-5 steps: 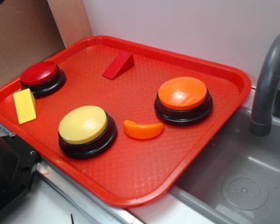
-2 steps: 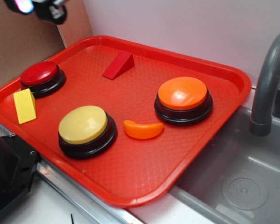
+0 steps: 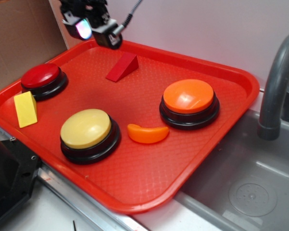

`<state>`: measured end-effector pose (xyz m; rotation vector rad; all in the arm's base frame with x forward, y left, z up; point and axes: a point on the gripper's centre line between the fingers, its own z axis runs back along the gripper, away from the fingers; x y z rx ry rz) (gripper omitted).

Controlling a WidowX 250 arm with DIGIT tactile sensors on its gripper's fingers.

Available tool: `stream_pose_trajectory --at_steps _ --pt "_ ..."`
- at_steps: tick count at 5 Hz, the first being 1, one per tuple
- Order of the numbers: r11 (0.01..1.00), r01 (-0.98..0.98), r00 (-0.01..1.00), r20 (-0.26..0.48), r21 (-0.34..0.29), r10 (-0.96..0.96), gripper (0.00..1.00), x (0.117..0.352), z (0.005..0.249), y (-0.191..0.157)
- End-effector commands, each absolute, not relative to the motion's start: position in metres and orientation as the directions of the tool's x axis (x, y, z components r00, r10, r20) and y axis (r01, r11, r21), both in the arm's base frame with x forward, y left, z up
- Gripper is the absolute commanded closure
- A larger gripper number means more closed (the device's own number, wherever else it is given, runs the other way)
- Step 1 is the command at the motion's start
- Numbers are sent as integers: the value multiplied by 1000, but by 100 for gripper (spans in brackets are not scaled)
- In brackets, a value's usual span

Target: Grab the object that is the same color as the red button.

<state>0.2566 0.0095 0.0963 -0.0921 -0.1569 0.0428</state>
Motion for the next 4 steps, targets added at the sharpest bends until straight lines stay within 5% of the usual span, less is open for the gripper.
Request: stream_pose_trajectory --at_steps 1,4 --pt "995 -64 984 162 -76 75 0 290 60 27" --pt "999 -39 980 192 -36 46 0 328 35 48"
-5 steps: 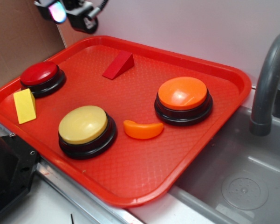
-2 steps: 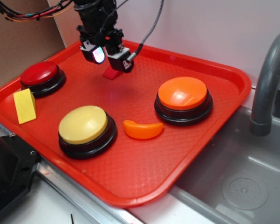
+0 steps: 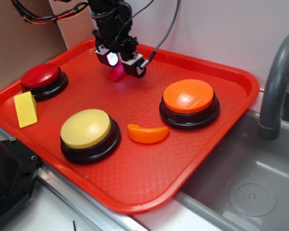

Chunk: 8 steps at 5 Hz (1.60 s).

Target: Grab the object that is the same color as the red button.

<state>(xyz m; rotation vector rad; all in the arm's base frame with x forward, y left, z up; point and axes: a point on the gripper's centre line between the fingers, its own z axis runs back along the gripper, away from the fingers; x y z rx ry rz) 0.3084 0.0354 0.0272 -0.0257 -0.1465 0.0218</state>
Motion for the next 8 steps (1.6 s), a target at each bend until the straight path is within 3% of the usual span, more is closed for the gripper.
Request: stream_pose_trajectory --at_steps 1,2,3,4,5,6,7,8 --pt "1000 -23 983 180 -12 25 0 329 28 45" --pt "1000 -6 982 186 -1 6 0 325 29 42" --pt "1000 13 980 196 2 -14 100 318 30 41" --pt "998 49 984 171 -46 -41 100 306 28 33" --pt "999 40 992 117 -21 -38 100 280 49 21" --pt "1000 27 997 75 6 -27 100 251 93 10" --pt "1000 5 988 151 22 -8 100 230 141 12" --pt "999 -23 973 230 27 16 100 220 171 20"
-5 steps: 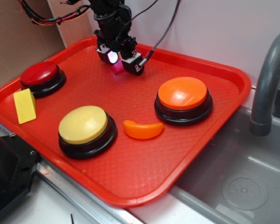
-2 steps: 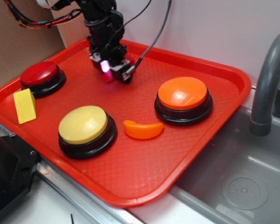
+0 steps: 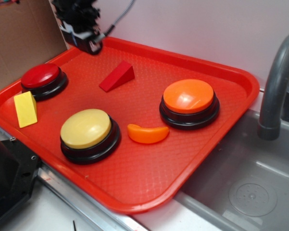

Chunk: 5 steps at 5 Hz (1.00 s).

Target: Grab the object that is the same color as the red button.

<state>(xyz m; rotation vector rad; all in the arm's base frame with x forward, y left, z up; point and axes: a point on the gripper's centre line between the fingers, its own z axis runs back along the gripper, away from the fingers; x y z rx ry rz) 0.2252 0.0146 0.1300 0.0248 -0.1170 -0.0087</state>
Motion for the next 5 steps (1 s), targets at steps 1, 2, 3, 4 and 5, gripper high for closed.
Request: stream_pose_trajectory --at_steps 1,2,3,4,5 --pt "1000 20 973 230 -7 -17 27 229 171 30" --pt "994 106 967 233 7 -105 0 249 139 26" --pt "995 96 967 234 35 -102 0 262 101 21" --pt "994 105 972 207 43 -112 0 270 68 21" --pt "994 107 974 197 27 -110 0 279 45 25"
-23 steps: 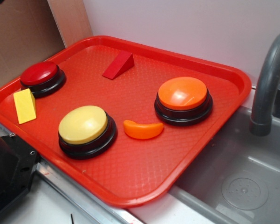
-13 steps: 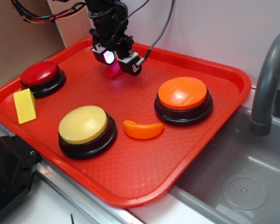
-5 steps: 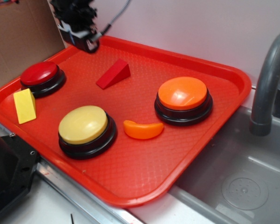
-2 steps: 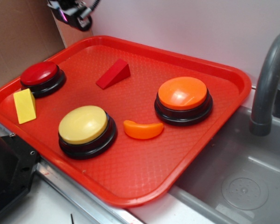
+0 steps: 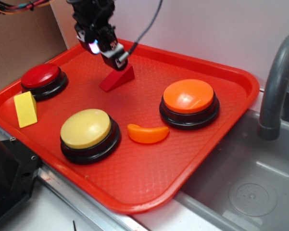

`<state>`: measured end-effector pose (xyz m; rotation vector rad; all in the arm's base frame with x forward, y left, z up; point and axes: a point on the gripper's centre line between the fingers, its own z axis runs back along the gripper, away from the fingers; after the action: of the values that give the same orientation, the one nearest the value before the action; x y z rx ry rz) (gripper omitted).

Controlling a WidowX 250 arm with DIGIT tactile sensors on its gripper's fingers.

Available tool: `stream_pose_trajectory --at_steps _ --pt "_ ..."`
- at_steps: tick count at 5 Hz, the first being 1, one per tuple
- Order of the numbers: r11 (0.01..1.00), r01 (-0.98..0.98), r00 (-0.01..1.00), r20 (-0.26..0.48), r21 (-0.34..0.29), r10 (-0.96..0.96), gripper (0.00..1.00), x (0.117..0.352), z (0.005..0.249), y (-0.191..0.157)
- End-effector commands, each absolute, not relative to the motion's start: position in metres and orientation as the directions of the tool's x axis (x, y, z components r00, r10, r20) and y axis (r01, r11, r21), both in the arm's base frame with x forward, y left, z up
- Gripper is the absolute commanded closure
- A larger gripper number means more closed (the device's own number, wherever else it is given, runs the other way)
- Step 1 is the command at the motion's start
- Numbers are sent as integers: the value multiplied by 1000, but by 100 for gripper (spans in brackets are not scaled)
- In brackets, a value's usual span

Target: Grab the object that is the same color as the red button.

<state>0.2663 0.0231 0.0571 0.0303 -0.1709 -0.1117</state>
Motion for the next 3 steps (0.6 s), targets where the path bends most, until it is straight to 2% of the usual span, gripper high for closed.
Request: stream_pose_trajectory --at_steps 1,2,3 --pt "994 107 975 196 18 -108 0 288 35 28" --pt "993 122 976 182 5 -120 0 298 22 22" --pt "995 102 981 168 2 -101 100 295 22 20"
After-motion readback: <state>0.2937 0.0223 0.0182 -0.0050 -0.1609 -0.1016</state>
